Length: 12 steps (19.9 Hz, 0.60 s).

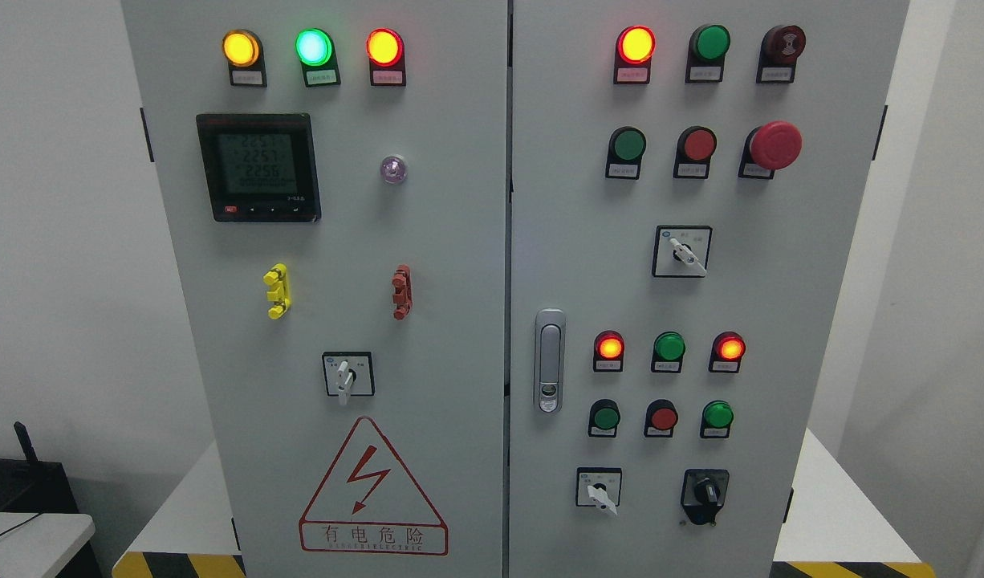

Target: Turn on light switch 1

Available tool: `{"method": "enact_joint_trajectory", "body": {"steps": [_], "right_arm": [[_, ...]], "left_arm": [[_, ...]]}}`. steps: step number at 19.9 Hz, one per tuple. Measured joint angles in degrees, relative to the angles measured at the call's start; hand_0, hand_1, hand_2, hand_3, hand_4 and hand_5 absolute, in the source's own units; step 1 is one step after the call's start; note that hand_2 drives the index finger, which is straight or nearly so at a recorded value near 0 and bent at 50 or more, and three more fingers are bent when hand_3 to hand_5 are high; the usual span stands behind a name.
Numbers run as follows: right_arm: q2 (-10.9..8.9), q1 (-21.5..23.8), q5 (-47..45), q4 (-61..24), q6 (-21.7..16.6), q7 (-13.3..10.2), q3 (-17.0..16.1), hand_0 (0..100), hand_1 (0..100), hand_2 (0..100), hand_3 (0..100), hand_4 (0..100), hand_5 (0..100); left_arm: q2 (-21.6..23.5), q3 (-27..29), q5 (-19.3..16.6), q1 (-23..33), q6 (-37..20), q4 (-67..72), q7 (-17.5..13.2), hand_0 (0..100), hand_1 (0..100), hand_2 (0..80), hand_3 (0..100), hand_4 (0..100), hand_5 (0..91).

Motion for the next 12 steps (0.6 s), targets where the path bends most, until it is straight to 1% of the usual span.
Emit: {"method": "enact_joint_trajectory", "body": {"steps": [2, 5, 6, 8, 12], "right_arm": [[0.0, 0.0, 0.0, 0.0, 0.0, 0.0, 0.0, 12, 39, 0, 0, 0, 0], [-0.01, 0.0, 0.0, 0.0, 0.0, 0.0, 0.0, 12, 39, 0, 0, 0, 0], [-0.01, 0.0, 0.0, 0.0, 0.0, 0.0, 0.0, 12, 39, 0, 0, 0, 0], [-0.01, 0.0, 0.0, 0.0, 0.0, 0.0, 0.0, 12, 39, 0, 0, 0, 0], [-0.01, 0.0, 0.0, 0.0, 0.0, 0.0, 0.0, 12, 39, 0, 0, 0, 0]], "left_arm": [[0.5, 1.9, -0.1, 0.9, 0.0, -2.5, -0.3, 24, 3, 0.0, 0, 5, 0.0], [1.4, 5.1, -0.2, 2.4, 0.1, -6.7, -0.4, 28, 7, 0.0, 8, 16, 0.0], [1.7, 6.3, -0.2, 2.9, 0.1, -8.4, -0.4, 31, 10, 0.0, 18, 26, 0.0], [2.3, 9.0, -0.2, 3.8, 0.1, -12.0, -0.5, 34, 12, 0.0, 26, 34, 0.0], [3.1, 14.1, -0.2, 5.2, 0.4, -20.1, -0.6, 38, 15, 1.0, 26, 35, 0.0]]}}
